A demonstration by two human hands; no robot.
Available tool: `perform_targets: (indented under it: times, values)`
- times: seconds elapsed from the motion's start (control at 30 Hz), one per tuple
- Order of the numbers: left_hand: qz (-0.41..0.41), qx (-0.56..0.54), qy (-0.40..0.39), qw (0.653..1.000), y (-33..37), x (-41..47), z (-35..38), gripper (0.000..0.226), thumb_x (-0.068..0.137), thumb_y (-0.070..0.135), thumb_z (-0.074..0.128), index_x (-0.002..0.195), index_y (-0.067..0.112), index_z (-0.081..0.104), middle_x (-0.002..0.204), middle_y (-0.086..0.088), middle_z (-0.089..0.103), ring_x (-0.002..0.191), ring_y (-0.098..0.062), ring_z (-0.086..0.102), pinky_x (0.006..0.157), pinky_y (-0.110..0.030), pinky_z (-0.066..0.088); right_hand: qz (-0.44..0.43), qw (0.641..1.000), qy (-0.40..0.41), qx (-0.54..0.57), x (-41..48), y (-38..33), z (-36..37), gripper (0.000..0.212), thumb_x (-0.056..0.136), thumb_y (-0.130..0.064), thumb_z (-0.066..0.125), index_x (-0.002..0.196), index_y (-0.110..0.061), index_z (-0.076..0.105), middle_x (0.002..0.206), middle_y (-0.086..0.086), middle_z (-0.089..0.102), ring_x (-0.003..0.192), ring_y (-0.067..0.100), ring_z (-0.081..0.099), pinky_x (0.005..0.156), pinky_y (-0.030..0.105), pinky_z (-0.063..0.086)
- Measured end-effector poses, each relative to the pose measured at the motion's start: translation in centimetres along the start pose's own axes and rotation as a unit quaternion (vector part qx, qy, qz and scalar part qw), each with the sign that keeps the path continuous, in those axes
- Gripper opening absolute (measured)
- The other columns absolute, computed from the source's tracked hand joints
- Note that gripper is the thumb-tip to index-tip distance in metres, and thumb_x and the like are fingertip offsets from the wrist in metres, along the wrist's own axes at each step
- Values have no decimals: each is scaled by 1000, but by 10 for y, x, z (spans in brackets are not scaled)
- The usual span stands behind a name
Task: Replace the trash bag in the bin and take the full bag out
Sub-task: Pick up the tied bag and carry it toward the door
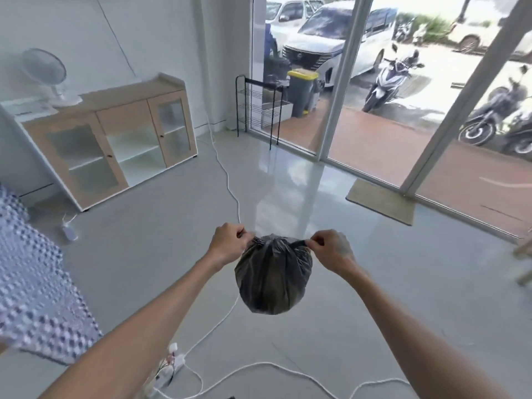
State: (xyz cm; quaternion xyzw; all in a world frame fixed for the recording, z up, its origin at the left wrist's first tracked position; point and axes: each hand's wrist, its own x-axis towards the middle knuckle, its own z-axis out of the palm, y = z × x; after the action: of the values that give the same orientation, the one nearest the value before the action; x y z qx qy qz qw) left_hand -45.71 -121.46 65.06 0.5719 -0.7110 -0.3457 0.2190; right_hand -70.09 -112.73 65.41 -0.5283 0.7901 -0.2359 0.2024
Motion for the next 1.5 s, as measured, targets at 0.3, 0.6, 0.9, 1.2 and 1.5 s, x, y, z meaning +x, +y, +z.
perform_targets:
  times: [0.3, 0.6, 0.9, 1.2, 1.5]
  values:
    - [83, 15, -63, 994, 95, 207, 38, 40, 92, 35, 67, 60, 12, 60, 54, -1, 54, 56, -23, 52, 63, -38, 50, 101, 990, 101, 1, 151, 29, -61, 41, 90, -50, 63, 70, -16, 71, 69, 2, 70, 67, 22, 65, 61, 34, 51]
    - [101, 17, -108, 989, 170, 394, 107, 38, 91, 34, 69, 70, 2, 70, 51, 4, 53, 49, -16, 48, 58, -31, 45, 140, 984, 109, 9, 332, 98, -105, 34, 87, -49, 68, 65, -23, 66, 66, -5, 65, 66, 19, 62, 58, 30, 43]
    - [42, 19, -104, 994, 218, 575, 151, 45, 89, 40, 69, 70, -1, 67, 53, 2, 53, 54, -19, 50, 61, -44, 57, 134, 989, 60, 13, 534, 134, -154, 41, 86, -57, 65, 66, -22, 65, 66, -4, 65, 67, 18, 61, 57, 29, 38]
    - [46, 3, -119, 992, 252, 765, 181, 49, 91, 41, 67, 74, -5, 65, 54, 1, 55, 50, -17, 53, 50, -37, 54, 155, 987, 42, 21, 723, 148, -170, 53, 86, -59, 64, 70, -9, 69, 63, 0, 63, 62, 18, 58, 54, 29, 40]
    - [49, 2, -151, 987, 299, 970, 202, 49, 92, 40, 66, 77, -7, 64, 60, -4, 60, 50, -18, 51, 43, -30, 46, 203, 975, 46, 79, 910, 148, -187, 50, 88, -57, 62, 63, -14, 60, 56, 0, 49, 52, 15, 43, 50, 30, 30]
